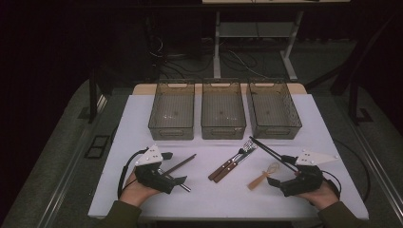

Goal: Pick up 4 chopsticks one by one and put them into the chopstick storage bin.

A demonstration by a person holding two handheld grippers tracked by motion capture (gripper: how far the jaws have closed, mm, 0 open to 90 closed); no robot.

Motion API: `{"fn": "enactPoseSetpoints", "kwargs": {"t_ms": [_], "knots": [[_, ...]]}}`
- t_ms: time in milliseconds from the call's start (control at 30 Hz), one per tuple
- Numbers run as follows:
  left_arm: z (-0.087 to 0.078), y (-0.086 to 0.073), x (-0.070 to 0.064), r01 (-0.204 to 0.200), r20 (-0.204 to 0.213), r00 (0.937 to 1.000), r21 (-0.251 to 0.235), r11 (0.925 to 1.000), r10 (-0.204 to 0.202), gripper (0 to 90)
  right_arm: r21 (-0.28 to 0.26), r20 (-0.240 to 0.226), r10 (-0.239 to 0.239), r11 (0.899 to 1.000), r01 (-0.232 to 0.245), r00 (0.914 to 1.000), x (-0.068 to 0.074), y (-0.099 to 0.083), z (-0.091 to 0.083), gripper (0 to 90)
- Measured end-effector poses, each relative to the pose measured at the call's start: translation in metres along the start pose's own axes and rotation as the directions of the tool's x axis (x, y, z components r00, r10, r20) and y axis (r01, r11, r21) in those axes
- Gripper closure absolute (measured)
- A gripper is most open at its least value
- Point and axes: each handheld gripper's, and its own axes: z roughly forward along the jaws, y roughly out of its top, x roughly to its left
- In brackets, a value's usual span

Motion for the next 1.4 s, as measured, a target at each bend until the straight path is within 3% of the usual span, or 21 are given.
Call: {"fn": "enactPoseSetpoints", "kwargs": {"t_ms": [367, 533, 733, 1400], "knots": [[0.0, 0.0, 0.001, 0.008, -0.004, 1.0, 0.037, 0.9993, -0.007, 5.1, 0.003, -0.018, 0.002, 1.0, -0.002, 0.9998, -0.001, 0.0, 0.001, 0.5], [-0.002, -0.001, 0.002, -0.002, -0.007, 1.0, 0.039, 0.9992, 0.002, 10.9, 0.006, -0.03, 0.0, 1.0, 0.0, 0.9996, 0.002, 0.0, 0.003, 0.5], [-0.007, -0.001, 0.002, -0.01, -0.009, 0.9999, 0.045, 0.9989, 0.011, 14.8, 0.005, -0.022, -0.011, 1.0, 0.011, 0.9997, 0.003, 0.0, 0.004, 0.5], [-0.021, -0.007, 0.013, 0.023, -0.036, 0.9991, 0.054, 0.9983, -0.021, 21.8, 0.016, -0.008, -0.005, 1.0, 0.005, 1.0, 0.001, -0.002, 0.005, 0.5]]}}
